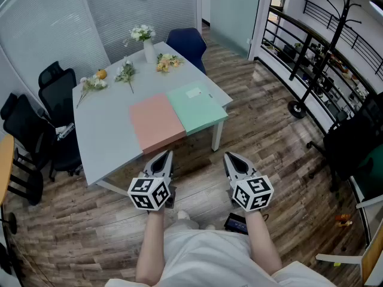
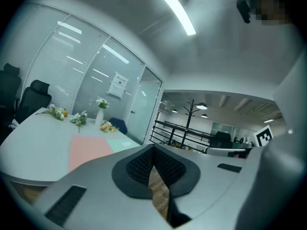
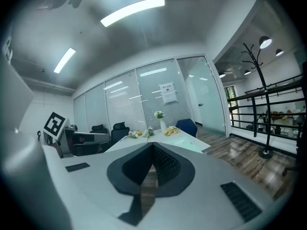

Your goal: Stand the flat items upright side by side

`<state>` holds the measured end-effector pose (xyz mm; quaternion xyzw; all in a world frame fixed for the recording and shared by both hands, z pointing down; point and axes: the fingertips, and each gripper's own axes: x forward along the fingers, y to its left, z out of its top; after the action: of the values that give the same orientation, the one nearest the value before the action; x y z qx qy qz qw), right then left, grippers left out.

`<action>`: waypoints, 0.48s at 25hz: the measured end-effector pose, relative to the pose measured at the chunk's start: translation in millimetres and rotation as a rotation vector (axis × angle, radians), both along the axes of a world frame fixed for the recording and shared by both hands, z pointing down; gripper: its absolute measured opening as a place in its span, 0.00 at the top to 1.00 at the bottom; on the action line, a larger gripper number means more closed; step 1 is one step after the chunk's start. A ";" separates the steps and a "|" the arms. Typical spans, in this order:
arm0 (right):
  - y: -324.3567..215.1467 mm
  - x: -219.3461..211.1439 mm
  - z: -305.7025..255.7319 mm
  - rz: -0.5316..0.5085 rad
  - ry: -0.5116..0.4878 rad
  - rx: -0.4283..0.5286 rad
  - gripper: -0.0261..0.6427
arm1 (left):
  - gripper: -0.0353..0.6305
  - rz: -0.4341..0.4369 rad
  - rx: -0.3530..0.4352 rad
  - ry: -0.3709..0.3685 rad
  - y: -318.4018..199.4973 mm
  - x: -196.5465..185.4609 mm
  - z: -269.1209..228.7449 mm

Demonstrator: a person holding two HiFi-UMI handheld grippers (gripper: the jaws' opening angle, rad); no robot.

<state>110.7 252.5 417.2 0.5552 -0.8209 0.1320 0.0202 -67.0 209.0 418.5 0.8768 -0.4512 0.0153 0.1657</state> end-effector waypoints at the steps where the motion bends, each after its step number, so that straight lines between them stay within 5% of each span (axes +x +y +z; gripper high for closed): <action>1: 1.2 1.1 0.3 0.003 -0.003 -0.003 0.94 | 0.94 -0.002 -0.001 -0.003 0.9 0.4 0.4; 12: 13.5 13.8 1.5 0.000 -0.035 -0.008 0.94 | 0.94 0.006 0.000 0.000 8.5 15.4 -0.8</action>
<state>124.4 266.1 418.6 0.5529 -0.8205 0.1448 0.0082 -51.6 217.5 417.7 0.8782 -0.4484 0.0159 0.1654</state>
